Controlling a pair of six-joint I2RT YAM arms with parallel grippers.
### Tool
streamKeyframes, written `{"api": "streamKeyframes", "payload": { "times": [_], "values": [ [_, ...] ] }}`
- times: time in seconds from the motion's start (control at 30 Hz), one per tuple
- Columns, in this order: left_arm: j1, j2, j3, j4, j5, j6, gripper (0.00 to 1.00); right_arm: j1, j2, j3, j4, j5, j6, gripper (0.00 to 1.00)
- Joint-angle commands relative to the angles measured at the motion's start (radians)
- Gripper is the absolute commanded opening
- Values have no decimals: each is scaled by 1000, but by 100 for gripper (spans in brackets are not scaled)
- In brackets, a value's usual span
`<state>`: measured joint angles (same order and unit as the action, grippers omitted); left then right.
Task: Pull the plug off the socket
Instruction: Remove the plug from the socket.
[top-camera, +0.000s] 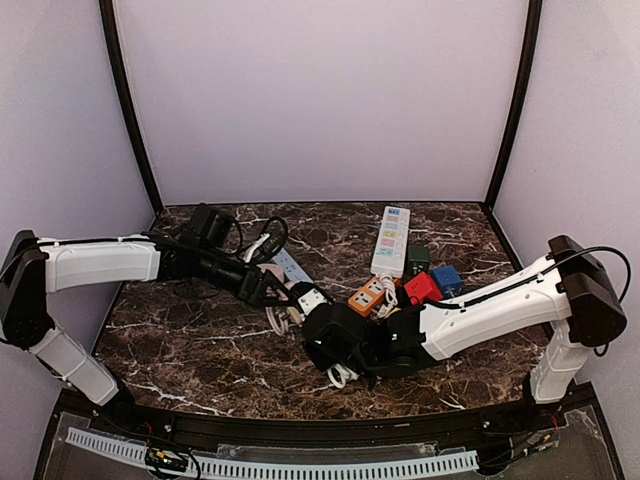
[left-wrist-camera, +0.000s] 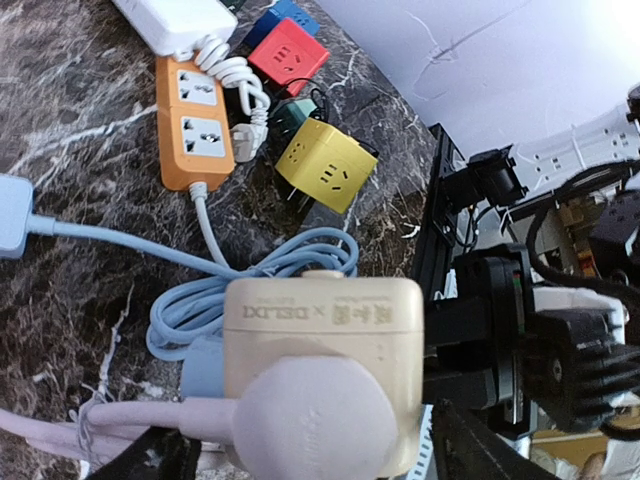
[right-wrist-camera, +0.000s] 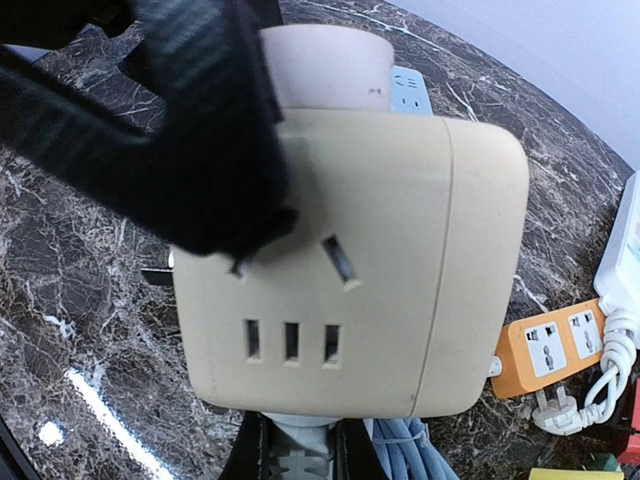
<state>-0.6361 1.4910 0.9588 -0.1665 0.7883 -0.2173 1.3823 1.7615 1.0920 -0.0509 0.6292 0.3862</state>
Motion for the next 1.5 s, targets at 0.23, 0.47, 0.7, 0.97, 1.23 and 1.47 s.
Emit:
{"api": "streamKeyframes", "payload": {
  "times": [0.23,0.47,0.7,0.97,1.23,1.47],
  "values": [
    [-18,29,-14,53,-16,1,80,38,-44,72,173,-15,7,0],
    [-41,53,-4,49,-4,3,68,37,-46,70,181,-27,-8,0],
    [-42,39,12,4,-43,45,40,30,-103,-27,270,-136,-66,0],
    [-41,20,14,-13,-65,70,31,-2,-160,-116,368,-343,-122,0],
    [-38,23,13,-38,-163,58,25,46,-63,43,155,-86,-37,0],
    [7,20,-3,-13,-187,2,23,93,8,133,21,37,95,0]
  ]
}}
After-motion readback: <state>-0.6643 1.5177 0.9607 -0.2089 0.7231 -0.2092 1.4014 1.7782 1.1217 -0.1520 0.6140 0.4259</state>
